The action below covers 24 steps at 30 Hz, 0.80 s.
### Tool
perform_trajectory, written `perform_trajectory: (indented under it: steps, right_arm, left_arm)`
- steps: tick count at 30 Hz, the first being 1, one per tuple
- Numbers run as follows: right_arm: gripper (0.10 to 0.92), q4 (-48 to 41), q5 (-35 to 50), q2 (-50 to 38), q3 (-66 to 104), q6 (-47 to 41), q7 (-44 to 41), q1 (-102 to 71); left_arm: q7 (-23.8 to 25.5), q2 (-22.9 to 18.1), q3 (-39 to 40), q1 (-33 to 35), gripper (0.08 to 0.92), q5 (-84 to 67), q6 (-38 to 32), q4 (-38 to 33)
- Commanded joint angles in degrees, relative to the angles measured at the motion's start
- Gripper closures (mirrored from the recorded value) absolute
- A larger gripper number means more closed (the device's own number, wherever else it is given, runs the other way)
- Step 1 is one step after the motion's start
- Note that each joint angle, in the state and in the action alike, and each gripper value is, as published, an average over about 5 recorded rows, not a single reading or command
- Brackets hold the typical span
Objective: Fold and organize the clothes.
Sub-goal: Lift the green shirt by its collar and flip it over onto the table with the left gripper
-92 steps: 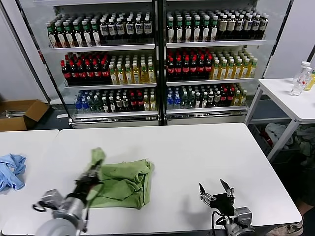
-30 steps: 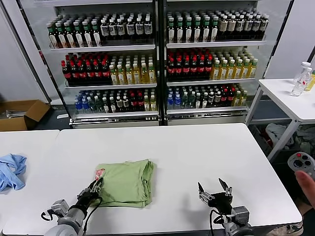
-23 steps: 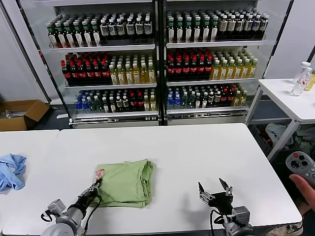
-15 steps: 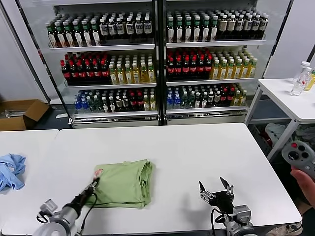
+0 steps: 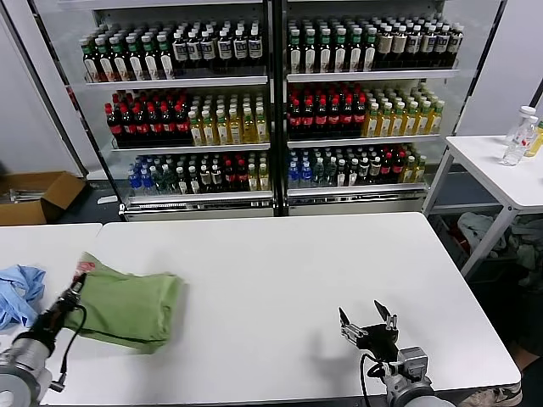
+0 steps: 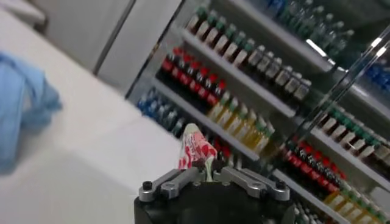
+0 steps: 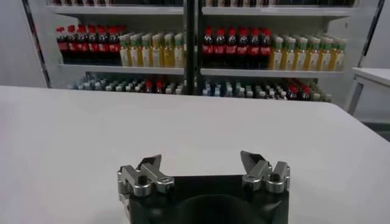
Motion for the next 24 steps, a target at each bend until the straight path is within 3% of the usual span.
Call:
perform_trajectory:
  steps: [1,7,10,16,24]
  right_arm:
    - [0.203,0.38,-0.36,0.60,0.04,0.10,0.00,-0.30]
    - [0.203,1.66,-1.80,1.20,1.20,0.28,-0.08,-2.11]
    - [0.203,2.27,-2.09,1.14,2.41,0.44,-0.13,-2.76]
    - [0.203,3.38,-1.86,1.42,4.70,0.48,-0.24,-3.44]
    - [0.203,4.85,1.60,0.92,7.62,-0.15,-1.57,-2.29]
  left_arm:
    - [-0.32,-5.46,19.61,-2.55,0.882,14.80,-1.56,-12.32]
    - [0.95,-14.58,45.40,-8.10,0.882,30.98,-2.53,-5.99]
    - [0.73,-17.83,52.55,-10.28,0.882,35.86,-3.22,-0.36]
    - [-1.41,-22.33,58.66,-15.47,0.882,39.66,-4.17,7.61]
    - [-2.84,-22.65,61.74,-17.06,0.861,41.85,-7.31,10.40]
